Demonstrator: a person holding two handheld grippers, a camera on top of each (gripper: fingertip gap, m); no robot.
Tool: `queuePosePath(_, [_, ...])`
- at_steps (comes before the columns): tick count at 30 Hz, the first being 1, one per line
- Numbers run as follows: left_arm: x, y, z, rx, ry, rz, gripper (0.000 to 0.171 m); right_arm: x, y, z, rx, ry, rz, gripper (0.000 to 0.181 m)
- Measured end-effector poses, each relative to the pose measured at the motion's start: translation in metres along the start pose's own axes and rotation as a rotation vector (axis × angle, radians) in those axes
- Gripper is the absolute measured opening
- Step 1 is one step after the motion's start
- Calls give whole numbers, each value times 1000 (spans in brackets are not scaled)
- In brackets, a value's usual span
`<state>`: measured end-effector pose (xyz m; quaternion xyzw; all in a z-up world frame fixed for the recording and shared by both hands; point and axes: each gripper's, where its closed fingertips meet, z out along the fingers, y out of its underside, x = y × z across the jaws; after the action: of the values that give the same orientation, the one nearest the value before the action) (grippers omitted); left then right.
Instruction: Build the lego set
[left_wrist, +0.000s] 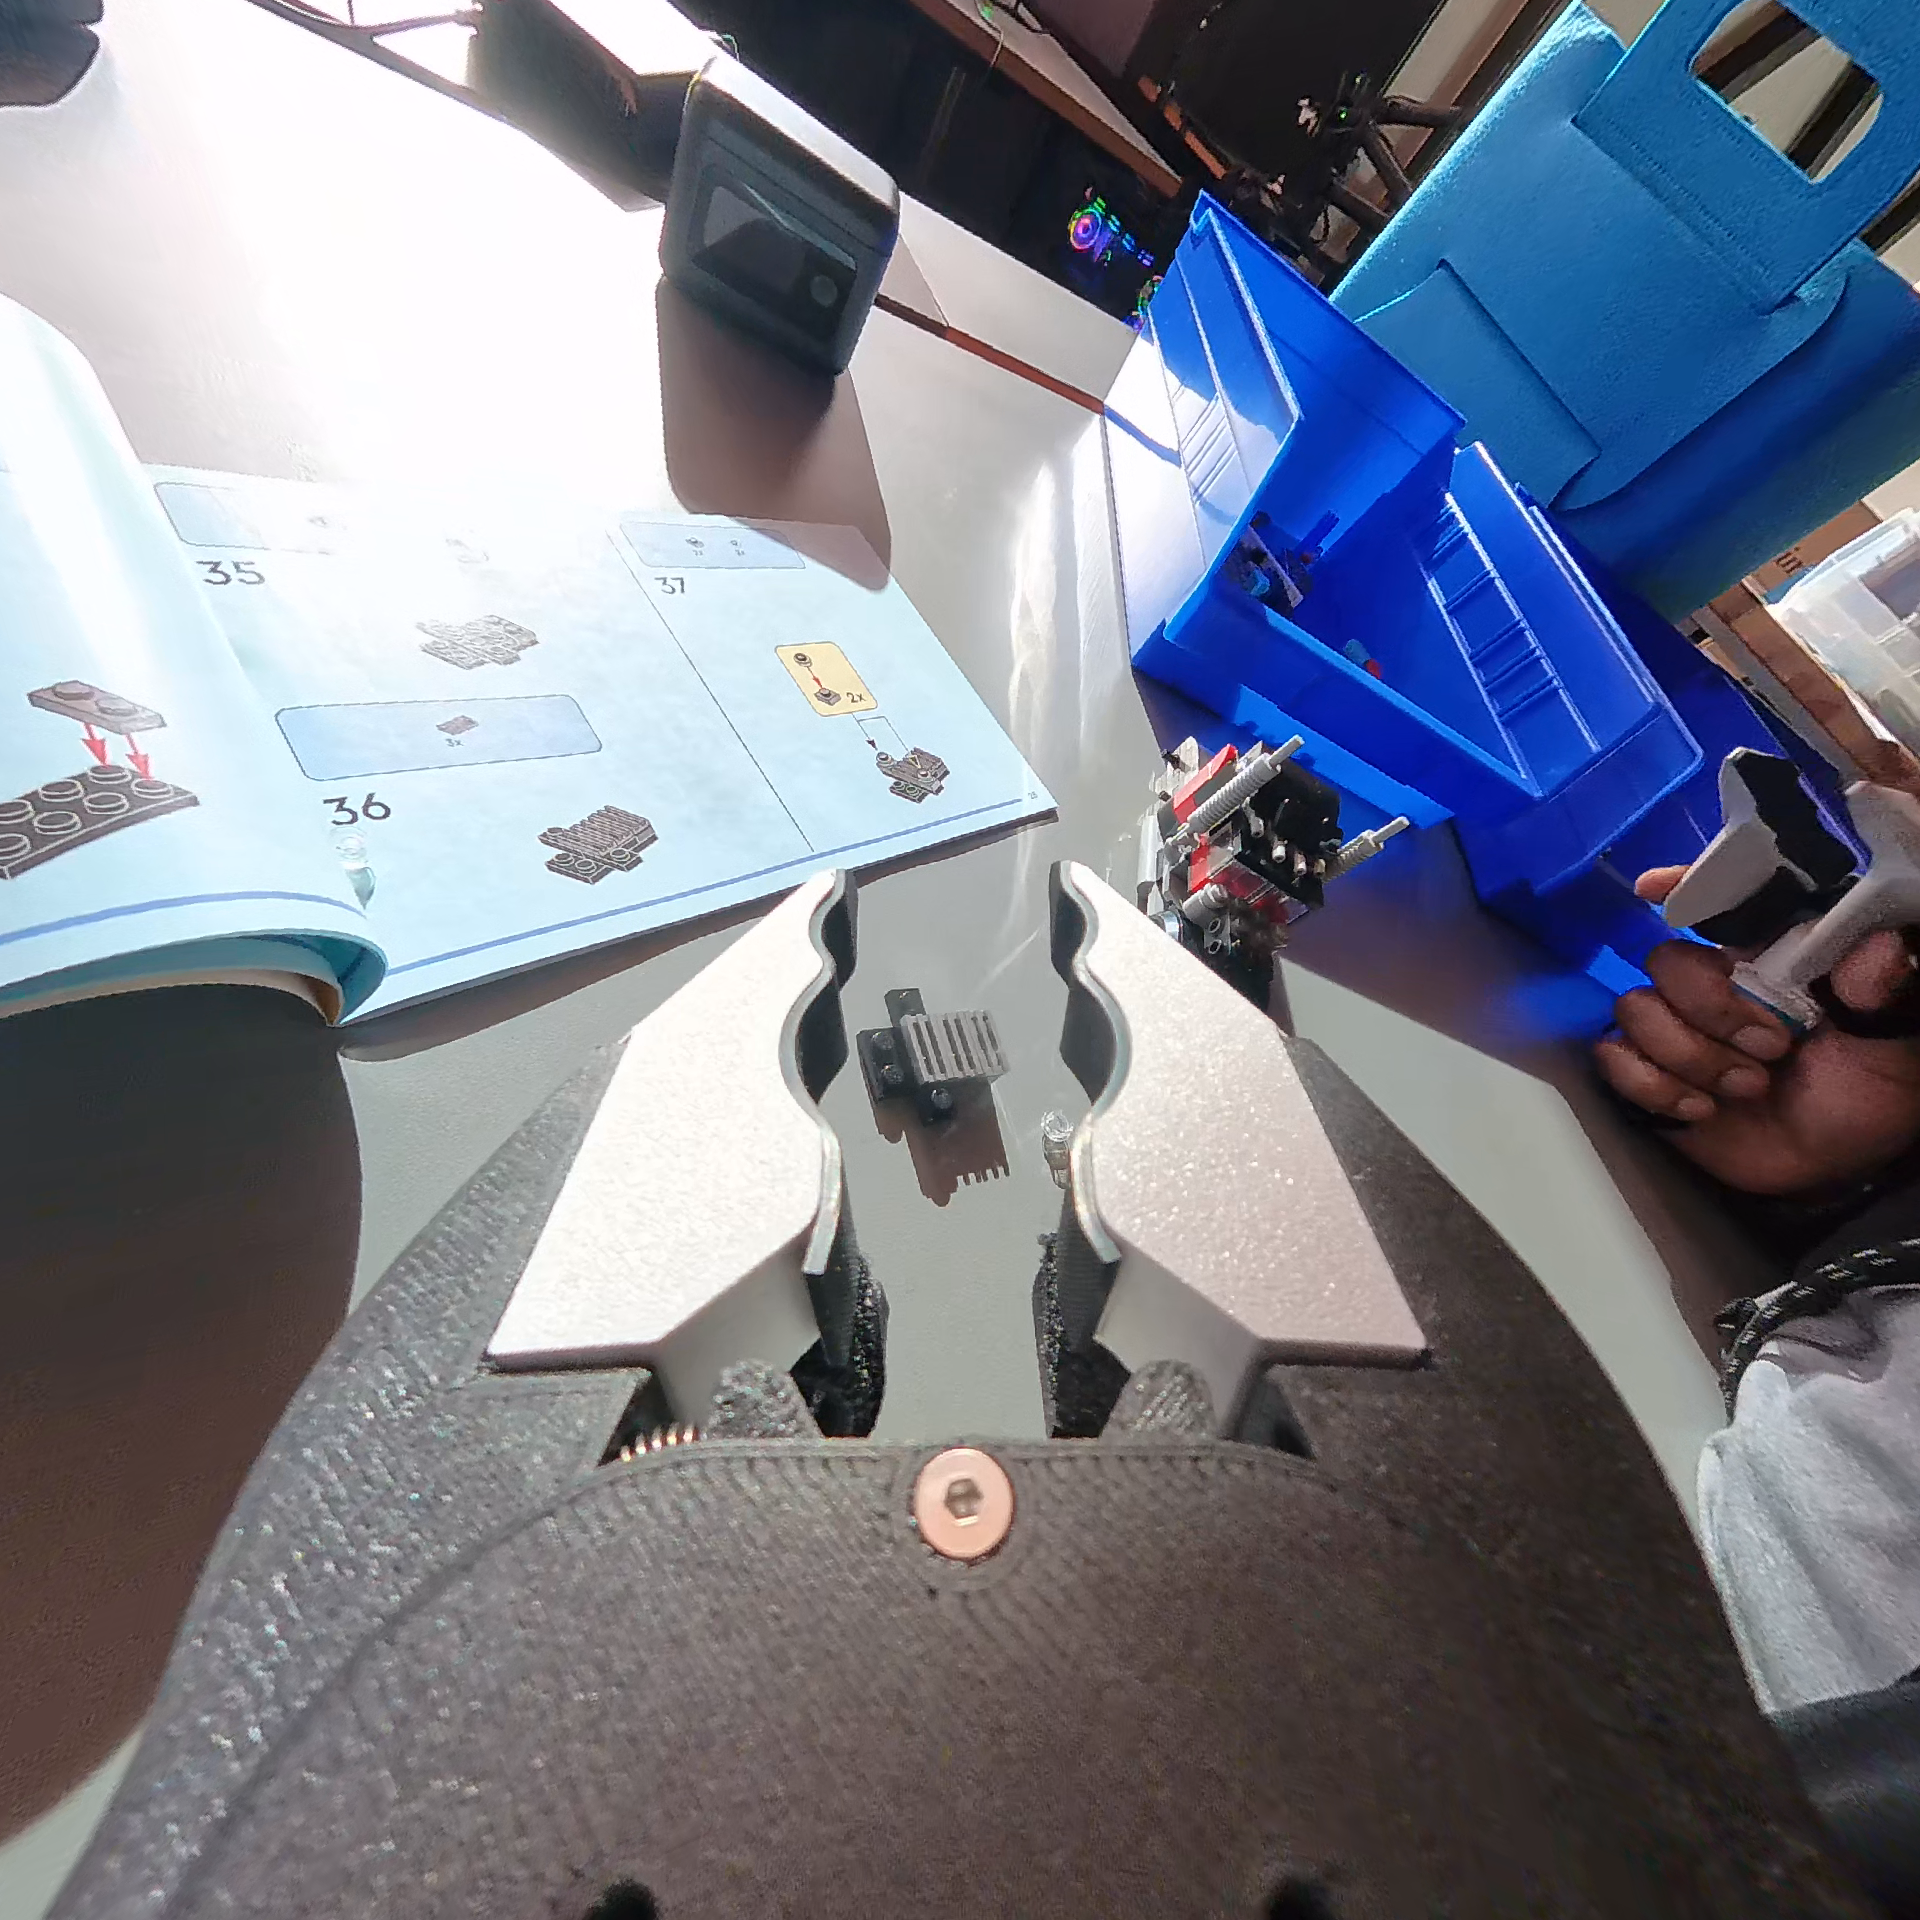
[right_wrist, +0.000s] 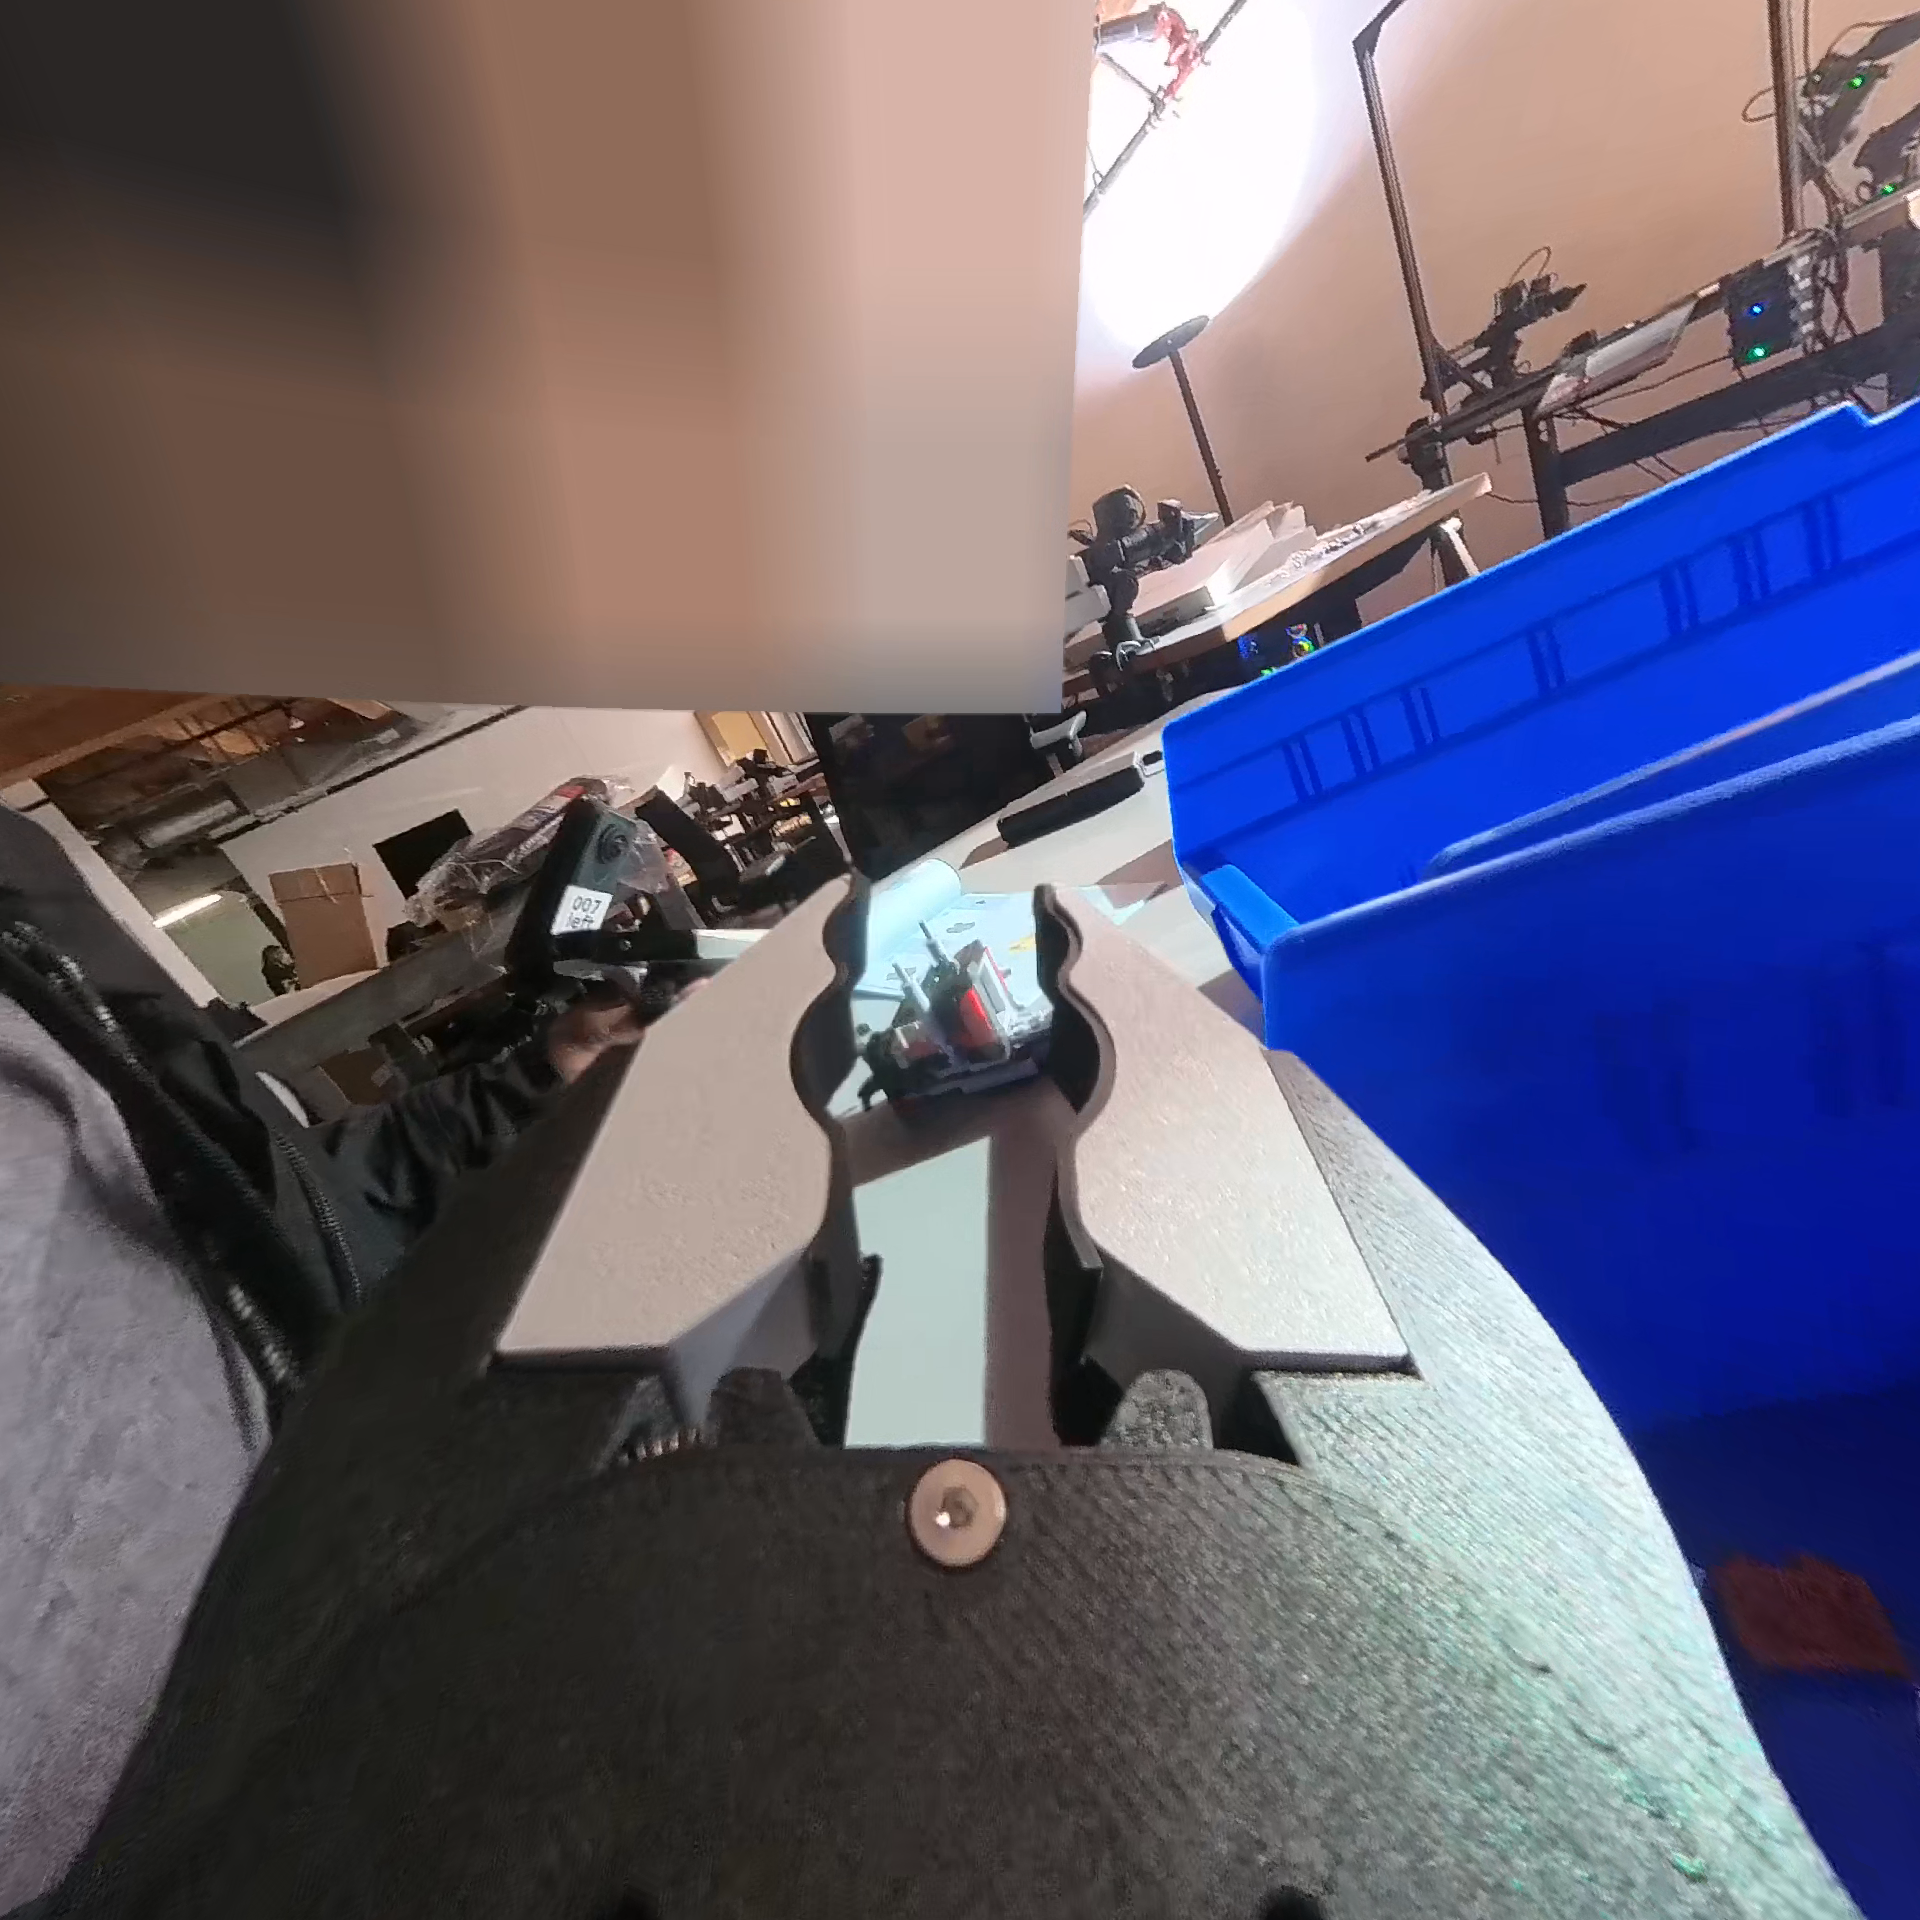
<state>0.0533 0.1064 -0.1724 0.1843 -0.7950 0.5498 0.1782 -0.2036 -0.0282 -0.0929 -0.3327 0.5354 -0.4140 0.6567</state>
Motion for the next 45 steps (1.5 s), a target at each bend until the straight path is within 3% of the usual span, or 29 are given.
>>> queuePosePath(8, [0,0,0,2,1,3,34,0,6,3,-42,7,-11,0])
queuePosePath(45, [-3,-6,0,32,-23,-10,34,-3,6,3,-49,-14,-5,4])
